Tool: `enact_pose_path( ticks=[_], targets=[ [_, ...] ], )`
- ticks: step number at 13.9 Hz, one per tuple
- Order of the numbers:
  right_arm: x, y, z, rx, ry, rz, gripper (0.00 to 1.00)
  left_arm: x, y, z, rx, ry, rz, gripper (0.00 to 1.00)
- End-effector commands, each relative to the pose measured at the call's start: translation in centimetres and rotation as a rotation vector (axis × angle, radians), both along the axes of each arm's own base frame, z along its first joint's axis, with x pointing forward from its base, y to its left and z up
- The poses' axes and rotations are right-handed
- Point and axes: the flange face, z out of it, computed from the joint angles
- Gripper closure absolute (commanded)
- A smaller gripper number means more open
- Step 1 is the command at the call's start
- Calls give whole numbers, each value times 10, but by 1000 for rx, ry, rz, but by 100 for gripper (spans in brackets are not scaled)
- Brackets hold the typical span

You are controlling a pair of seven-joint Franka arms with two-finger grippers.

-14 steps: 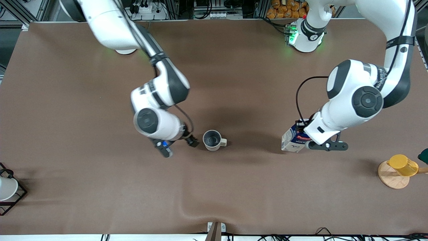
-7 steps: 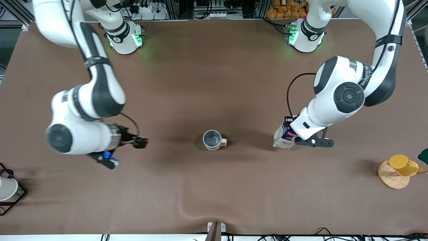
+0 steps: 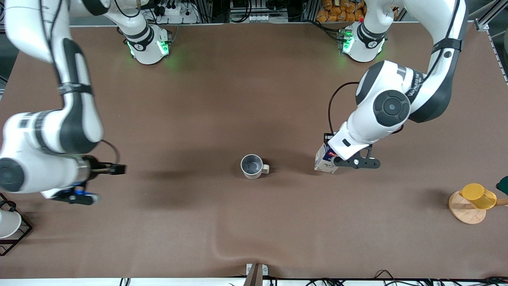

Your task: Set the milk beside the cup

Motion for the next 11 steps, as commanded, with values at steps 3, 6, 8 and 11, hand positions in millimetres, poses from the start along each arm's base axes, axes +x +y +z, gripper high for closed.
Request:
enact_pose_path(
  ticks=[3,6,8,11],
  targets=[
    [-12,-67,29,37,-33,128,0,-31,-63,5,35,7,13,66],
    [-31,-84,72,26,-73,120,0,-50,-103,5,33,2,-12,66],
    [-56,-80,88,30,-99,89,0,-73,-136,5,28,6,-59,66],
    [-89,-80,92,24,-179,83,0,-105,-175,1,37,12,-31,66]
  ],
)
